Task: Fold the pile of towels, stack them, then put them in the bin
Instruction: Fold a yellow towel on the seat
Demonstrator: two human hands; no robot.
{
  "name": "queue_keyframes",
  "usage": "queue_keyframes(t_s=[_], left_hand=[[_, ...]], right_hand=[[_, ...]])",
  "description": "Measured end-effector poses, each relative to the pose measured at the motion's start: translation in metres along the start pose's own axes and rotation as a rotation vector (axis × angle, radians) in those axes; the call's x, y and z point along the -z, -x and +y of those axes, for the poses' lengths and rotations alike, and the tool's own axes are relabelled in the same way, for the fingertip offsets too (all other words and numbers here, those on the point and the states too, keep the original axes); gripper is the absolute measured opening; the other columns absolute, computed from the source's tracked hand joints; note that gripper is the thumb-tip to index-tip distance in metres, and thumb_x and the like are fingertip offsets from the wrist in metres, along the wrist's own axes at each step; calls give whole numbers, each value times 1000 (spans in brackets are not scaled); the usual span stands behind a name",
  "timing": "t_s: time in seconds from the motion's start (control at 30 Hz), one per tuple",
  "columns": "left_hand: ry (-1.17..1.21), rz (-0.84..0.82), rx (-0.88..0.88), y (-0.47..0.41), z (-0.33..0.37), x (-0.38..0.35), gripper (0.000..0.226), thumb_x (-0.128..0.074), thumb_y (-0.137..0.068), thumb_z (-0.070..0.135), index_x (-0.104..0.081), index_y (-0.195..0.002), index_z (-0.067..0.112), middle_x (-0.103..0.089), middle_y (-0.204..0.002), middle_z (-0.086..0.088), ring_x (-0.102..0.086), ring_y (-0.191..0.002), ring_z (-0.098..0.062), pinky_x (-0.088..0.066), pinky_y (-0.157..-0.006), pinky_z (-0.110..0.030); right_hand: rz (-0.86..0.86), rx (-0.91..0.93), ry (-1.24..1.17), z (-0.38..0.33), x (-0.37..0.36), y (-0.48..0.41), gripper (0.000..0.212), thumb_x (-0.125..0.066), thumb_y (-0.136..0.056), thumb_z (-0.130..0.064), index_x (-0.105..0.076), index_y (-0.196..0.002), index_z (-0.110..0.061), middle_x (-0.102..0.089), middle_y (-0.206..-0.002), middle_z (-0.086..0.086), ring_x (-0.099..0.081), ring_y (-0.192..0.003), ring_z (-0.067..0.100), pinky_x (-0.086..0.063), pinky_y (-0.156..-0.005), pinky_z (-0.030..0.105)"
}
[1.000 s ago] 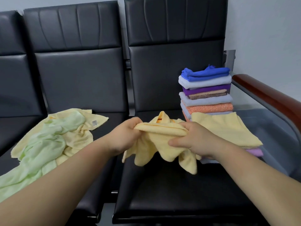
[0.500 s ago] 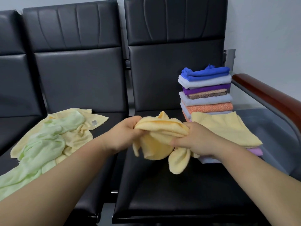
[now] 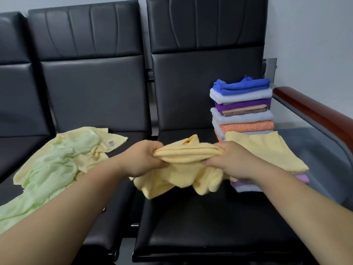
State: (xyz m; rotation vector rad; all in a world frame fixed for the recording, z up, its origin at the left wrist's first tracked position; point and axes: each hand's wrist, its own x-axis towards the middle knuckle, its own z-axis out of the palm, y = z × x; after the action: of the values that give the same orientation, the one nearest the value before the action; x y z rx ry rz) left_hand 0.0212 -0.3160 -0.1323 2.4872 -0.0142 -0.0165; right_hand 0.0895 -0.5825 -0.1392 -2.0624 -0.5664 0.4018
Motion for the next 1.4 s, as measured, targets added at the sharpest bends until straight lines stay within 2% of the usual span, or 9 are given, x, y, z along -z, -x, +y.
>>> queue_keyframes(t_s=[0.13, 0.23, 0.33, 0.43, 0.67, 0.8, 1.0, 1.2, 1.4], left_hand=[[469, 163, 17, -2, 4, -3, 18, -70, -82, 30, -62, -90, 15, -67, -79, 8, -63, -75, -6, -50, -69, -29], [665, 161, 6, -2, 14, 0, 25, -74, -77, 25, -65, -97, 12, -74, -87, -1, -71, -81, -17, -57, -73, -38], [221, -28, -46, 0, 12, 4, 33, -91, -72, 28, -72, -97, 16, -77, -92, -1, -73, -87, -16, -60, -79, -33], [-245, -152, -5, -1, 1, -3, 32, -86, -69, 37, -71, -87, 16, -73, -83, 1, -68, -79, -16, -56, -77, -38], [580, 104, 47, 1, -3, 4, 28, -74, -88, 19, -66, -111, 6, -75, -98, -6, -72, -88, -18, -58, -71, -32], [889, 31, 25, 3, 13, 11, 38, -73, -83, 10, -66, -119, 3, -74, -111, -18, -74, -101, -33, -59, -81, -45], [-206, -165, 80, 5, 15, 0, 24, -90, -72, 27, -70, -82, 19, -73, -79, 5, -70, -78, -11, -58, -73, -30], [530, 48, 11, 8, 11, 8, 14, -71, -94, 7, -72, -106, 13, -79, -96, 2, -74, -90, -9, -56, -70, -24], [906, 40, 24, 2, 17, 6, 38, -66, -89, 0, -63, -127, 8, -73, -121, -15, -69, -115, -34, -58, -93, -49]], right_hand=[[-79, 3, -165, 0, -9, 2, 27, -87, -81, -22, -75, -105, -25, -79, -99, -2, -76, -97, 19, -61, -89, 46], [-157, -5, 192, 1, -15, 1, 38, -88, -77, -34, -67, -108, -30, -74, -100, -8, -71, -98, 12, -57, -85, 32], [-82, 33, 558, 1, -15, -2, 18, -72, -91, -34, -58, -81, -27, -68, -86, -4, -67, -87, 20, -49, -74, 32], [-52, 31, 330, 3, -7, -4, 13, -70, -93, -33, -67, -83, -24, -71, -85, 0, -68, -89, 23, -51, -77, 37], [-89, 45, -260, 0, -3, -1, 34, -85, -83, -17, -74, -116, -19, -79, -107, 1, -76, -103, 20, -59, -97, 50], [-168, -7, 157, 0, -9, 0, 42, -91, -74, -31, -65, -107, -35, -74, -106, -11, -70, -102, 9, -57, -90, 33], [15, -38, 263, 2, -5, -7, 12, -79, -85, -34, -73, -88, -23, -76, -88, -3, -70, -88, 15, -55, -81, 37], [14, 62, -189, -7, 2, 2, 24, -82, -85, -13, -77, -107, -23, -80, -100, -4, -76, -98, 14, -59, -92, 41], [-121, -3, 311, -8, -6, -1, 29, -88, -76, -27, -65, -92, -31, -74, -91, -8, -70, -87, 9, -53, -73, 25]])
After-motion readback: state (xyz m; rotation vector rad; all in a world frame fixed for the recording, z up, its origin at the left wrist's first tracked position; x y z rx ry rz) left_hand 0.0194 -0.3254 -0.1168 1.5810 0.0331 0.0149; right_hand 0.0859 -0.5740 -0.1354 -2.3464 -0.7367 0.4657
